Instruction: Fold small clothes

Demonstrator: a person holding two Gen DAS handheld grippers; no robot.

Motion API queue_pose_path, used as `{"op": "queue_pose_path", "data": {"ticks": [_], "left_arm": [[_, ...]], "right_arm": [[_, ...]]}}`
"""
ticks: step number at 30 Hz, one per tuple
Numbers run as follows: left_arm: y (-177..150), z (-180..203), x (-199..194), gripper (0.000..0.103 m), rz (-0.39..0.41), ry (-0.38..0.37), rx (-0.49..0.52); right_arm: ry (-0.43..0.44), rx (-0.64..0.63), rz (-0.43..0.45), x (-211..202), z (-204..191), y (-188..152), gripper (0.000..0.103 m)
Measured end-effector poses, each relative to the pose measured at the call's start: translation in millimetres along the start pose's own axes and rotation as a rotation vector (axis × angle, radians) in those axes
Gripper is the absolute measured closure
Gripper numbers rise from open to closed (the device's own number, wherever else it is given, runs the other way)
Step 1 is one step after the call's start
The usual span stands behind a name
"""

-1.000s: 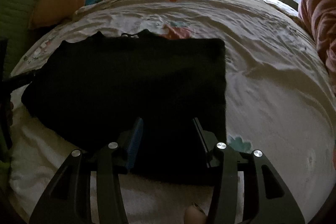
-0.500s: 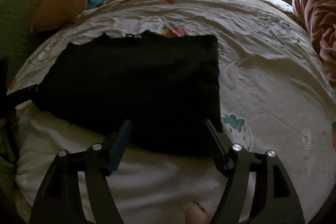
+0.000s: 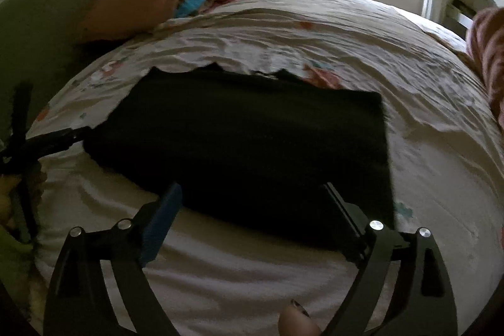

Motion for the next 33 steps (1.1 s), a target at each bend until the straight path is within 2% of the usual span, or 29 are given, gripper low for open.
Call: {"op": "queue_pose_path", "data": {"ticks": [5, 8, 22, 27, 33], "left_arm": [[6.4, -14.8, -7.2, 0.010, 0.028, 0.037, -0.011], [8.8, -21.9, -7.5, 0.010, 0.030, 0.047, -0.019], [24.5, -39.6, 3.1, 0.010, 0.017, 0.063, -0.041], [30.8, -39.7, 12.1, 0.010, 0.011, 0.073, -0.026], [37.6, -40.8, 24.1, 0.010, -0.004, 0.083, 0.001]], "right_arm": [[0.056, -0.048, 0.005, 9.0, -33.5, 8.2, 0.013], [0.089, -0.079, -0.003, 16.2, -53.1, 10.7, 0.010], [0.179, -0.260, -0.011, 56.0, -141.9, 17.1, 0.008], [0.180, -0.332, -0.016, 72.0, -168.3, 13.0, 0.008], [0.134, -0.441, -0.010, 91.9, -193.1, 5.2, 0.008]]}}
Point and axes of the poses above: each gripper's, at about its wrist camera, not at the fingertips, and x roughly the way its jaws point, z to its right, y to its top, the point moved 1 cm from there along x, roughly the way its jaws point, and after that the axes turned 11 degrees about z, right-handed, at the moved point
